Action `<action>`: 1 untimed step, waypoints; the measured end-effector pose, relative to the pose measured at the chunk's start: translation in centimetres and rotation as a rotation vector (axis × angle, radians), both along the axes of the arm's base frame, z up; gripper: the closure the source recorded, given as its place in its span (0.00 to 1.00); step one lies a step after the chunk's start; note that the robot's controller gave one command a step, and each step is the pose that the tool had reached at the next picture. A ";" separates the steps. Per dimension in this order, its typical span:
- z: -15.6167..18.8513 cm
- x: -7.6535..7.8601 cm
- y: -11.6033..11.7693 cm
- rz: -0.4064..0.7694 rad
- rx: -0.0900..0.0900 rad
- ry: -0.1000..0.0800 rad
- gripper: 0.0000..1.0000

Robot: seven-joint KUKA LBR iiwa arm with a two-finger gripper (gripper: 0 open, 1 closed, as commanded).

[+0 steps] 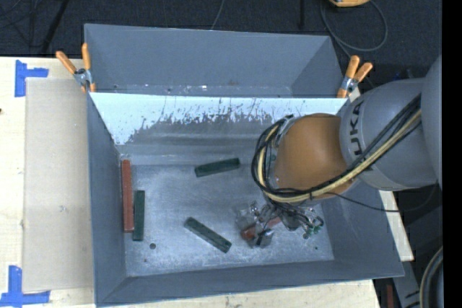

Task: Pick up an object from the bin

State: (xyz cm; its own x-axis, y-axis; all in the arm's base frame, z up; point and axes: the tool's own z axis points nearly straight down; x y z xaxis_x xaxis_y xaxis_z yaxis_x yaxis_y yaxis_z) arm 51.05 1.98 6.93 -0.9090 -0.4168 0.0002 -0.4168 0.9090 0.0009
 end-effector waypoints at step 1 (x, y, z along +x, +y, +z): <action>10.0 0.4 -8.6 -0.017 -0.004 -0.006 1.00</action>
Offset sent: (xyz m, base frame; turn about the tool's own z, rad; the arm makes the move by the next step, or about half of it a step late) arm 0.0034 -0.0820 0.0972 0.0091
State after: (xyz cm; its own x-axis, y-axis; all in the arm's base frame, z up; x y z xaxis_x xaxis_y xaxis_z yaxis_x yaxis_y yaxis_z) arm 51.46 -6.63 16.97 -0.9159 -0.4015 -0.0040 -0.4014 0.9159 -0.0056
